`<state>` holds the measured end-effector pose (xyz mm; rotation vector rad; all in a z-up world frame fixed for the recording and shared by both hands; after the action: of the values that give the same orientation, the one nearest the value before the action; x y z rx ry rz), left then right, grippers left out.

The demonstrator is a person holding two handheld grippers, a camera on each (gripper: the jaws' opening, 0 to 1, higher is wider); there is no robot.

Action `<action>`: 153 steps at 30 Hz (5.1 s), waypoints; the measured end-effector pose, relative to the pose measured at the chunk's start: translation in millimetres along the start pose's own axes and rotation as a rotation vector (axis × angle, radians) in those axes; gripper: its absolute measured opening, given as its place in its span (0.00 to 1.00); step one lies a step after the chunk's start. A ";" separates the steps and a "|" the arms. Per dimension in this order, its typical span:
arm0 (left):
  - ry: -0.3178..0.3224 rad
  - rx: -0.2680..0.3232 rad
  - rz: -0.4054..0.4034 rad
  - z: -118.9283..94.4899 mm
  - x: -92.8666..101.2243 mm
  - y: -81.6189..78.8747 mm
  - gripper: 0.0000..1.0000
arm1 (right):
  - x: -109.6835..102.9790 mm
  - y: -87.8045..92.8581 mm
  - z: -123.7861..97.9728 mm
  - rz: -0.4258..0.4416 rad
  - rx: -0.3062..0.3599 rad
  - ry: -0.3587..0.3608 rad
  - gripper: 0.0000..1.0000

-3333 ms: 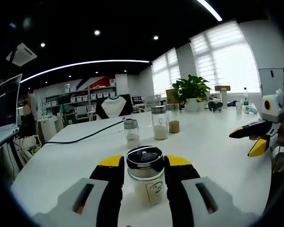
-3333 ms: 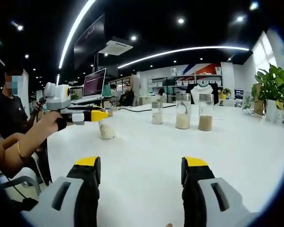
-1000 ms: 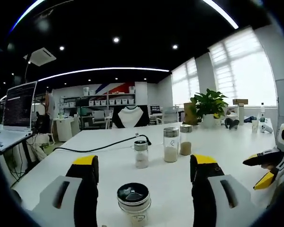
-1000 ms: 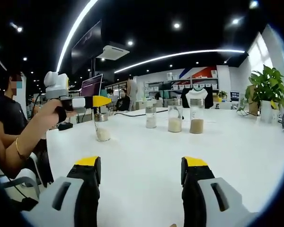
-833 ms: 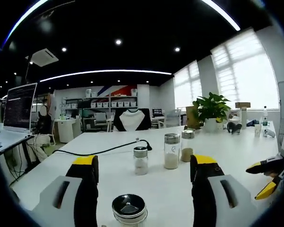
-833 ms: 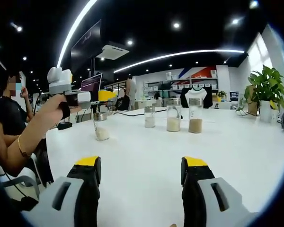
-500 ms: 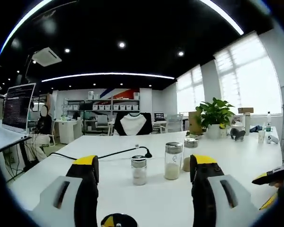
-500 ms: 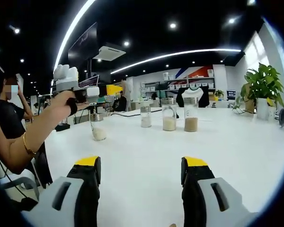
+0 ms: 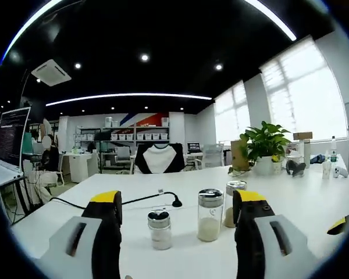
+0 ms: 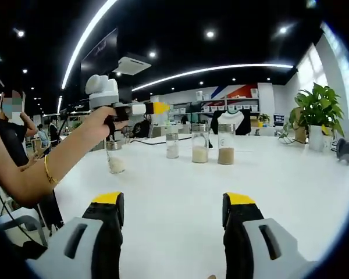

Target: Rotate the seasoning bottle until the label or dispensing opening points toward the visible target arrow and the bottle remains upright within the marked orientation range

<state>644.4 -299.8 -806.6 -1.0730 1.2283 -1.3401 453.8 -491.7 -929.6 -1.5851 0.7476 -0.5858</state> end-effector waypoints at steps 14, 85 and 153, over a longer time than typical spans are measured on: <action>-0.116 -0.048 -0.064 54.3 -16.4 15.1 0.80 | 7.3 2.6 -7.0 0.001 -0.017 0.024 0.68; -0.285 -0.251 -0.174 73.1 -26.5 133.5 0.55 | 32.1 13.7 6.2 0.012 -0.033 0.098 0.55; -0.255 -0.177 -0.103 89.1 -35.0 129.0 0.38 | 30.1 -8.0 -25.1 0.021 0.083 0.142 0.51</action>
<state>749.2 -276.2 -926.0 -1.4035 1.1275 -1.1438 456.4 -530.3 -919.3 -1.4695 0.8339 -0.7107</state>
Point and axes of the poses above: the point that each gripper's makers call its tool centre point, and the gripper's own axes: z roughly forward along the fingers, x roughly to its right, y roughly out of its underside, the point moved 1 cm from there along -z, roughly backward along the fingers, and after that the axes turned 5 degrees about -y, right-handed, at the moved point
